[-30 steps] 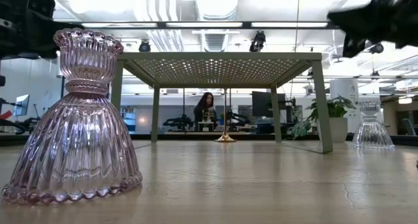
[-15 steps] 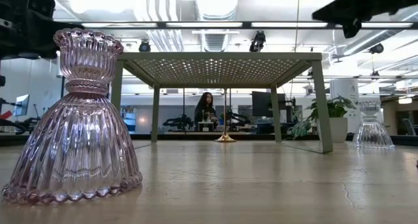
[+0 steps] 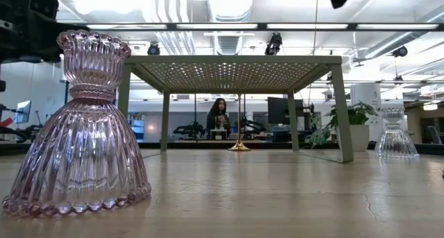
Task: Pick & Place candle stick holders
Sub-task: Put the gold candle stand on the shelf
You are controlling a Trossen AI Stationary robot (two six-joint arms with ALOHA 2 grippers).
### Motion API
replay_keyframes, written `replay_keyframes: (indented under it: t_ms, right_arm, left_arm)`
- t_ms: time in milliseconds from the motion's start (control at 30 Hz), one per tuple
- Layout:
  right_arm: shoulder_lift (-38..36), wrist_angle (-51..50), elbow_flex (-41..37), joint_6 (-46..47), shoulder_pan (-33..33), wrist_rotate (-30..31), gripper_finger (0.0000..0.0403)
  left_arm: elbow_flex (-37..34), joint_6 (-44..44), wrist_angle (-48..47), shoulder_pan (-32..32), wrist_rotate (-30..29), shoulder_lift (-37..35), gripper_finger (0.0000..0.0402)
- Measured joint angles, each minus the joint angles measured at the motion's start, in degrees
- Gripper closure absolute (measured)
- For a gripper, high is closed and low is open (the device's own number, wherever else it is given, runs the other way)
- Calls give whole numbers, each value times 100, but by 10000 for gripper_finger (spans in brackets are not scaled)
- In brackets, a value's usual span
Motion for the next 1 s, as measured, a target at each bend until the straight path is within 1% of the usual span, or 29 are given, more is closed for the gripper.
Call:
replay_keyframes:
  t_ms: [33,133,200,300,400,500,567,667,833,900,1000]
  right_arm:
    - [127,-282,137,105,102,-73,394]
    - [440,-1227,564,501,511,-22,394]
    - [639,-1742,814,936,865,301,394]
    - [917,-2432,1140,1610,1612,1062,394]
    - [1175,-3100,1509,2331,2495,2011,394]
    - [1418,-3791,1874,3265,3379,2964,394]
    - [1571,-4273,2044,4013,3880,3371,394]
    - [1774,-4828,2137,5115,4442,3509,394]
    - [2037,-5357,2098,6463,4979,3499,394]
    - [2114,-5430,2085,6836,5104,3388,394]
    - [2199,-5431,2079,7290,5216,2988,394]
  left_arm:
    - [0,0,1,0,-1,0,225]
    - [0,0,-1,0,-1,0,225]
    - [-2,0,1,0,1,0,225]
    - [0,-2,1,0,-1,0,225]
    - [0,-2,1,0,1,0,225]
    - [-1,0,1,0,0,0,225]
    - [-2,-2,-1,0,-1,0,225]
    - [0,-2,1,0,-1,0,225]
    - [0,0,1,0,1,0,225]
    - [-2,0,1,0,-1,0,225]
    - [0,0,0,0,-1,0,225]
